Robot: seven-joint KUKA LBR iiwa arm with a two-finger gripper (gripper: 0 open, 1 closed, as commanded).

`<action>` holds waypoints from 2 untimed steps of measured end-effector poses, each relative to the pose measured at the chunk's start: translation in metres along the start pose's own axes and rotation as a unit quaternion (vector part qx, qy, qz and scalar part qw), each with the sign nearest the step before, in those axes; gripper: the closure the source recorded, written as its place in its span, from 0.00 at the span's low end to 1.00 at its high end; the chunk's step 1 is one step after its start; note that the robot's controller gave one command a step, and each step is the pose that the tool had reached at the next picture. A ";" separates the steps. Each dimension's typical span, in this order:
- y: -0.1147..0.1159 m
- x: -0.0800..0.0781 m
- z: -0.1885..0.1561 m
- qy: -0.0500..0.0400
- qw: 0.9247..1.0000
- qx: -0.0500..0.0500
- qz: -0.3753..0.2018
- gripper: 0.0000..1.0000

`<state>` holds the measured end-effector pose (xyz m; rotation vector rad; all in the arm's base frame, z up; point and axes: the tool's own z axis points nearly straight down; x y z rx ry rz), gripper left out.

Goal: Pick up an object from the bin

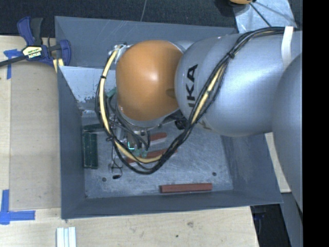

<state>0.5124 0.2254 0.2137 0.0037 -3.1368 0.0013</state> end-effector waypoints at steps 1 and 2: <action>-0.001 -0.002 -0.004 -0.004 1.000 -0.001 0.001 0.00; -0.055 -0.024 0.044 -0.006 1.000 -0.002 -0.023 0.00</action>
Offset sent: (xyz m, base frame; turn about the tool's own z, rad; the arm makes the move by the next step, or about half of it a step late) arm 0.0412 -0.1042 -0.0875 -0.0730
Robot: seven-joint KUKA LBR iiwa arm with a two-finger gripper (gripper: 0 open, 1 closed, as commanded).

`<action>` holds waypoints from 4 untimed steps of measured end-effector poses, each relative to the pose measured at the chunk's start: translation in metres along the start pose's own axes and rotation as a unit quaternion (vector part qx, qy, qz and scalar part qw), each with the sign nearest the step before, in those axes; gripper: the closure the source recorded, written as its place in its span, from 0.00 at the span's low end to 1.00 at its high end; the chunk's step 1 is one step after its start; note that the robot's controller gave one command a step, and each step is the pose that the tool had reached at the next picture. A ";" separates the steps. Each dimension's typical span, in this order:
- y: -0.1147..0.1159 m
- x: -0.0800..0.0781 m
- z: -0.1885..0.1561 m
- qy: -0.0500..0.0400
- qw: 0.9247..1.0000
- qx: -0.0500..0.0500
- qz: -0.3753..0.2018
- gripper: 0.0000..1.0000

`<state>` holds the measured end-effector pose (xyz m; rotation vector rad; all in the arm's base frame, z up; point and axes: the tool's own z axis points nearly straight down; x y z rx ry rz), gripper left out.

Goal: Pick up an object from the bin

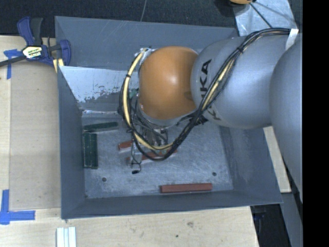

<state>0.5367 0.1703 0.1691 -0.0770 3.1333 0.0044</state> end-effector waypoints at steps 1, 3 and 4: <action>-0.035 -0.022 0.021 0.005 0.998 0.003 0.055 0.00; -0.088 -0.015 0.099 0.002 0.997 0.001 0.078 1.00; -0.088 -0.015 0.099 0.002 0.997 0.001 0.078 1.00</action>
Offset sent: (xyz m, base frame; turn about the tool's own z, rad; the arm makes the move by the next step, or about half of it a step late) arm 0.0287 -0.0542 -0.0680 -0.0592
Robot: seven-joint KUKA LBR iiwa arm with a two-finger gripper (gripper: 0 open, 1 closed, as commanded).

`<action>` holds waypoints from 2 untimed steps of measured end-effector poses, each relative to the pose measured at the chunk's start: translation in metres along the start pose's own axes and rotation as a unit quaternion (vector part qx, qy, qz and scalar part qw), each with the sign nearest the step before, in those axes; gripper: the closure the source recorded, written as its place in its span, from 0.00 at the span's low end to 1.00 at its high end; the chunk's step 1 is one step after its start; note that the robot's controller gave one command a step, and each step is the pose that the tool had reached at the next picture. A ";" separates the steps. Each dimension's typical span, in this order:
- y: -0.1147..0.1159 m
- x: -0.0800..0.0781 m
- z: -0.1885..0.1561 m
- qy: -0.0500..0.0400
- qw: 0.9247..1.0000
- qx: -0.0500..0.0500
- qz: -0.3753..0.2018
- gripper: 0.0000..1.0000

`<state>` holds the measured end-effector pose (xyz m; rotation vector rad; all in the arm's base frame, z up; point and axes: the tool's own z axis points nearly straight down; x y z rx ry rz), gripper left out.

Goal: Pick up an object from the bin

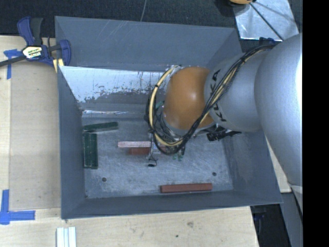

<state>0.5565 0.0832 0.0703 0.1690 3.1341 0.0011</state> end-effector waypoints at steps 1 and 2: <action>0.024 -0.009 -0.122 0.000 1.000 0.000 0.002 1.00; 0.024 -0.009 -0.122 0.000 1.000 0.000 0.003 1.00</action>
Offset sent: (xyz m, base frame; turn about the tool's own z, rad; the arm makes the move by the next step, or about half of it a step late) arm 0.0000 0.0000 0.0000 0.0000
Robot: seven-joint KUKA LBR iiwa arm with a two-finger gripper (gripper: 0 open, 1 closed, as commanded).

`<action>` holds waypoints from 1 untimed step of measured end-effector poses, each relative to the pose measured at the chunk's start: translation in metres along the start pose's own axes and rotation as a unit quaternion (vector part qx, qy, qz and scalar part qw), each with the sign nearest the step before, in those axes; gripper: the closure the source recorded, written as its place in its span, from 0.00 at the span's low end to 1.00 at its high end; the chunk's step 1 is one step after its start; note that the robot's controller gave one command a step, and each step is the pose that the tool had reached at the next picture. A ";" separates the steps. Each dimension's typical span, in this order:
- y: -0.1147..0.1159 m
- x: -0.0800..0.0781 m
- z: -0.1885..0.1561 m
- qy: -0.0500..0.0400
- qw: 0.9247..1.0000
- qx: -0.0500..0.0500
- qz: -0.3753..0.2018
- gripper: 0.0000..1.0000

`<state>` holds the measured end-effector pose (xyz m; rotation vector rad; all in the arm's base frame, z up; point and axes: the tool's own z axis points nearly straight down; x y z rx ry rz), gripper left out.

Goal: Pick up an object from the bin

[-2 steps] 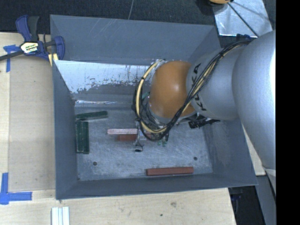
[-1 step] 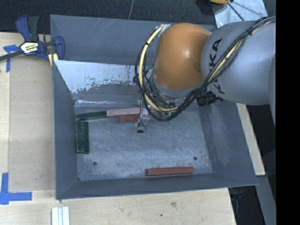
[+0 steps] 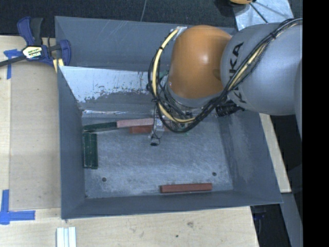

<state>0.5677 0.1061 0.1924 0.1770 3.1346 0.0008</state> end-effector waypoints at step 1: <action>-0.005 0.005 -0.037 0.002 0.999 0.001 -0.041 1.00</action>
Offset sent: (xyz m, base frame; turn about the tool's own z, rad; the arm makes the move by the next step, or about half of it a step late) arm -0.0653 -0.0073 0.1766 -0.1197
